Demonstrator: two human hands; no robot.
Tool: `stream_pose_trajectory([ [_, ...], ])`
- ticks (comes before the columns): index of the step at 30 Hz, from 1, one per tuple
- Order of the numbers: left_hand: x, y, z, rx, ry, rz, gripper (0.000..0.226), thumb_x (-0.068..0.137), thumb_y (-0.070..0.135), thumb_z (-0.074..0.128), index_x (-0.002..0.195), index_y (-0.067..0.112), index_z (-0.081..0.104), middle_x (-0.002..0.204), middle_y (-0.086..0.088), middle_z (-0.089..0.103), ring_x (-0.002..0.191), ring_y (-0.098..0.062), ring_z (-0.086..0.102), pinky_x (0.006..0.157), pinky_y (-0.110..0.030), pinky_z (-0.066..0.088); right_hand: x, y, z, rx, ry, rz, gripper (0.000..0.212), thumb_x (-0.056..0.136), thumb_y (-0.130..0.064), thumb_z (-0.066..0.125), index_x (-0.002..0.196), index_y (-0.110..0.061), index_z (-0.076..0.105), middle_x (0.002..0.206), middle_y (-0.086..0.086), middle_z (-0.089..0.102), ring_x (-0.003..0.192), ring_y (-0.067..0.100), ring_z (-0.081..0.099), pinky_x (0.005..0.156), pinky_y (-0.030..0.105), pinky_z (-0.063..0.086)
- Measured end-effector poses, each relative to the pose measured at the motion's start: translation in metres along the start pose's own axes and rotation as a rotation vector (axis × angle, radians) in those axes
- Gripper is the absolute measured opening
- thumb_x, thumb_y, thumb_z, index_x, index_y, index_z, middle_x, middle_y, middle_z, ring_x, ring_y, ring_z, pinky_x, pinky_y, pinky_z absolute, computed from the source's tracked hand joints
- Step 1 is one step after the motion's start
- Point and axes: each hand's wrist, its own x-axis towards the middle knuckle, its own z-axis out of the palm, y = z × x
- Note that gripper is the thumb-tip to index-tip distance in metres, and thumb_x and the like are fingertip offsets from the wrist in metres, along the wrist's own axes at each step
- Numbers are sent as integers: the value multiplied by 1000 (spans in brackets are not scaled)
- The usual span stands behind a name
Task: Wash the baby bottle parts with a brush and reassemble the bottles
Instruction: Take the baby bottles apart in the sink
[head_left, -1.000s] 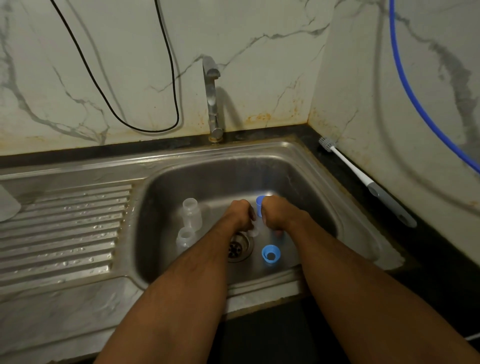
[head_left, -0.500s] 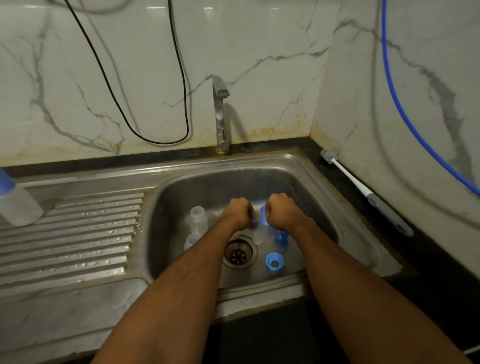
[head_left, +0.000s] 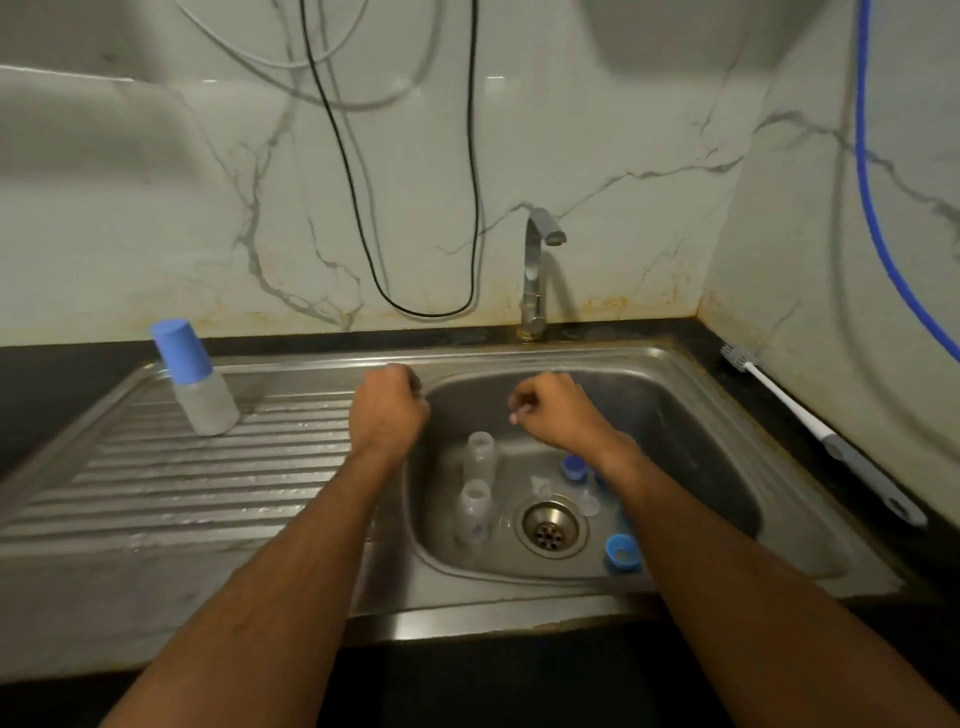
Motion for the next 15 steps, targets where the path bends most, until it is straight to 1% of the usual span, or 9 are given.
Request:
stream_pose_trajectory([
  [3,-1,-30,-30,-3,59,-90,13,84,19,73,96,15,75,90,-5,73,83,-21,67,77,-37,59,19,-49,19,98,21,-81,20,84,-19,77,105,-21,77,82,-5,72,78,6,65,78,19,45],
  [5,-4,-53,-50,-4,98,-158,11,80,17,71,90,13,75,85,-7,72,80,-25,67,73,-36,56,32,-86,38,194,30,-118,25,83,-19,78,108,-21,75,79,-7,70,74,5,64,75,19,47],
  [8,-10,-90,-72,-24,164,-256,11,78,17,69,80,6,72,74,-10,67,72,-28,63,65,-33,46,47,-138,66,333,12,-141,37,83,-21,81,118,-20,71,89,-7,68,80,5,65,78,21,52],
  [10,-12,-114,-85,-50,236,-357,14,77,18,68,76,3,68,73,-13,64,70,-30,60,64,-33,44,58,-169,86,409,-20,-146,44,83,-24,81,124,-20,68,98,-5,68,89,8,67,86,27,56],
  [13,-9,-143,-102,-83,340,-479,20,75,19,71,82,1,67,80,-16,66,71,-32,58,62,-33,40,69,-206,112,494,-62,-142,52,82,-21,82,131,-18,64,109,-2,67,99,12,66,94,33,57],
  [15,-4,-160,-109,-84,375,-517,28,74,18,76,92,-1,68,89,-19,67,81,-36,62,64,-36,42,75,-227,128,534,-88,-133,57,82,-19,83,134,-15,61,116,3,66,105,15,65,96,34,56],
])
